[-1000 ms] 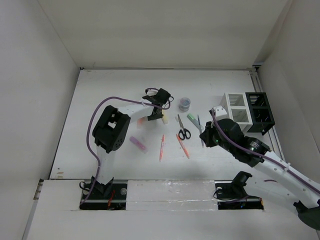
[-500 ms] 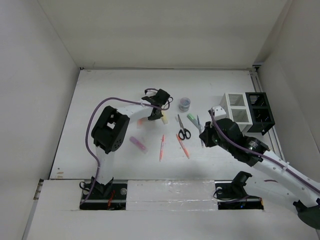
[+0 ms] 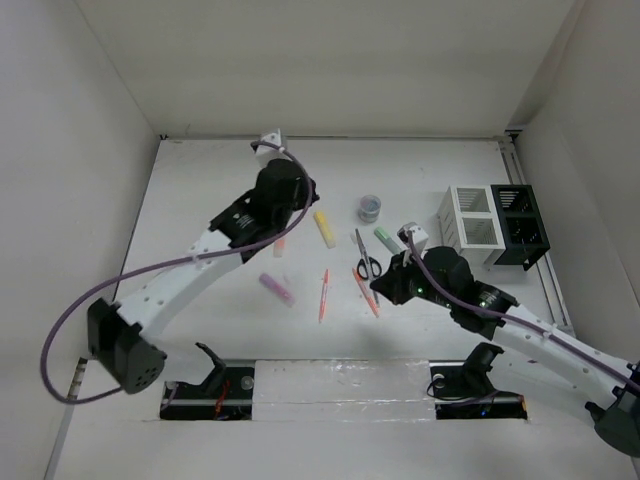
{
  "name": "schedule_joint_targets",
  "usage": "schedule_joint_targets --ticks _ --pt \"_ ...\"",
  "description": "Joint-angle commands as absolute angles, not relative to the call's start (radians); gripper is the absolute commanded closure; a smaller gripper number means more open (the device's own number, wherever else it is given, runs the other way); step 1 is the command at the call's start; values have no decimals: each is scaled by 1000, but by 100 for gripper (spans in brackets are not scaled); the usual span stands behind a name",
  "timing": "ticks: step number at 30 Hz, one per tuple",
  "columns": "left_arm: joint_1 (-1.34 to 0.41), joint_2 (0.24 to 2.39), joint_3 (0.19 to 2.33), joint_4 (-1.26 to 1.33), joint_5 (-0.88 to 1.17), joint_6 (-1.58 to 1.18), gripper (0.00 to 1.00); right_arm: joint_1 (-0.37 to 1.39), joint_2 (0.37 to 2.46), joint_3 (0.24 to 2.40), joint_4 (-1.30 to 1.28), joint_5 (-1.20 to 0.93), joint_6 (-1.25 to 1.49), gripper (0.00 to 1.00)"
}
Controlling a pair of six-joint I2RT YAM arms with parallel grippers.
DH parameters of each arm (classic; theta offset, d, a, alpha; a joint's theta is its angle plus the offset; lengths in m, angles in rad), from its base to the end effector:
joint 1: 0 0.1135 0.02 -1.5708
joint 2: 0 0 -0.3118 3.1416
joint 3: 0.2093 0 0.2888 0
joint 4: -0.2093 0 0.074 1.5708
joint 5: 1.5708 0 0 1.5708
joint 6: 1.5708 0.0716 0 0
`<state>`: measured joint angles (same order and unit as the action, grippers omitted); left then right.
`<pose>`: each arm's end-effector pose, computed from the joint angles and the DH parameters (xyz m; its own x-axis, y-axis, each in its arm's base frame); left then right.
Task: Sort the stationery into containers
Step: Close the pen cap on the pen.
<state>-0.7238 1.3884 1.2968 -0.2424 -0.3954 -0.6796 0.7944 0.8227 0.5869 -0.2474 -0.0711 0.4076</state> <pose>0.3049 -0.2327 0.4081 -0.4038 -0.4172 -0.8142 0.1089 0.8617 -0.4955 0.1543 0.1644 0.2668 -0.5985 -0.0450 -0.7999 -0.5647 0.7319 0.3813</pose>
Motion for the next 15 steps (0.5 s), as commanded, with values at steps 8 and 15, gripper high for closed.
schedule_joint_targets --ticks 8,15 --pt "-715 1065 976 261 -53 -588 100 805 874 561 400 -414 560 100" --pt "-715 989 867 417 37 -589 100 805 953 612 436 -425 584 100"
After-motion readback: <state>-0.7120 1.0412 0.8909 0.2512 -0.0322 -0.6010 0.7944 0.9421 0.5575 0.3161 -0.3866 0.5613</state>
